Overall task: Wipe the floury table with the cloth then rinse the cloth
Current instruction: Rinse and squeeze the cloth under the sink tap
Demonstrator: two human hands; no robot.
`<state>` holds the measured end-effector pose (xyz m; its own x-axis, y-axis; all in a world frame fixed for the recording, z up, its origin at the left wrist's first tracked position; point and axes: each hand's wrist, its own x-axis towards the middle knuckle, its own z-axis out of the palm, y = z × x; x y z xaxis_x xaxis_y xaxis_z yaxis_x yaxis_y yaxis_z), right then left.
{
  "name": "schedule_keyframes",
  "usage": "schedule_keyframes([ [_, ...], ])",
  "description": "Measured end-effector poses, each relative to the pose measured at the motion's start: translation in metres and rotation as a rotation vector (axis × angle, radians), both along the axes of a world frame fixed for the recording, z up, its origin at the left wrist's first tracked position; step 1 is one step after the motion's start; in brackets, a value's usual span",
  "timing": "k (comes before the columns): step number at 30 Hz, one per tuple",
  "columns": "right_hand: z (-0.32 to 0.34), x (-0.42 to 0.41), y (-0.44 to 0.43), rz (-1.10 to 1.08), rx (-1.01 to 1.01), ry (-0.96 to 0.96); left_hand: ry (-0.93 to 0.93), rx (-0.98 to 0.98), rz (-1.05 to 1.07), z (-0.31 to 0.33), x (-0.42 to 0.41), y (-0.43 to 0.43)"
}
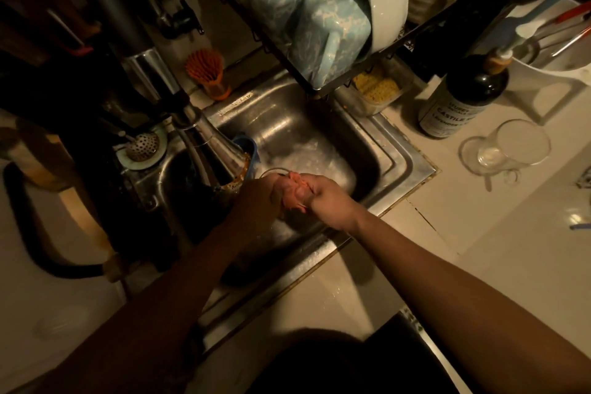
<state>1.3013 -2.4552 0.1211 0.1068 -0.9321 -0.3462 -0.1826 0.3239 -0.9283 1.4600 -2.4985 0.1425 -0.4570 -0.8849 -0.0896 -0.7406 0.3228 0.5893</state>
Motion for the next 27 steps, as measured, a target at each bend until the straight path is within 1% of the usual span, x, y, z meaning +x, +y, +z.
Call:
schedule_keyframes([
  [1,-0.001,0.001,0.002,-0.018,-0.045,0.080,-0.002,0.053,0.061,-0.001,-0.003,0.004],
  [3,-0.006,0.004,0.005,-0.038,-0.202,0.237,0.049,0.168,0.164,-0.003,-0.007,0.010],
  [5,-0.010,0.005,0.007,-0.013,-0.340,0.316,0.093,0.252,0.240,-0.004,-0.011,0.012],
  [8,-0.019,0.001,0.007,0.029,-0.428,0.409,0.123,0.340,0.321,-0.008,-0.018,0.015],
  [12,-0.021,0.000,0.005,0.103,-0.466,0.451,0.212,0.504,0.441,-0.013,-0.018,0.016],
  [16,-0.026,0.001,0.005,0.159,-0.464,0.467,0.287,0.670,0.553,-0.023,-0.015,0.017],
  [21,-0.026,0.002,0.006,0.168,-0.451,0.470,0.437,0.813,0.665,-0.025,-0.013,0.023],
  [24,-0.024,0.004,0.006,0.173,-0.486,0.490,0.523,0.926,0.785,-0.023,-0.013,0.025],
  [27,-0.021,0.007,0.007,0.159,-0.510,0.508,0.608,0.999,0.823,-0.023,-0.014,0.026],
])
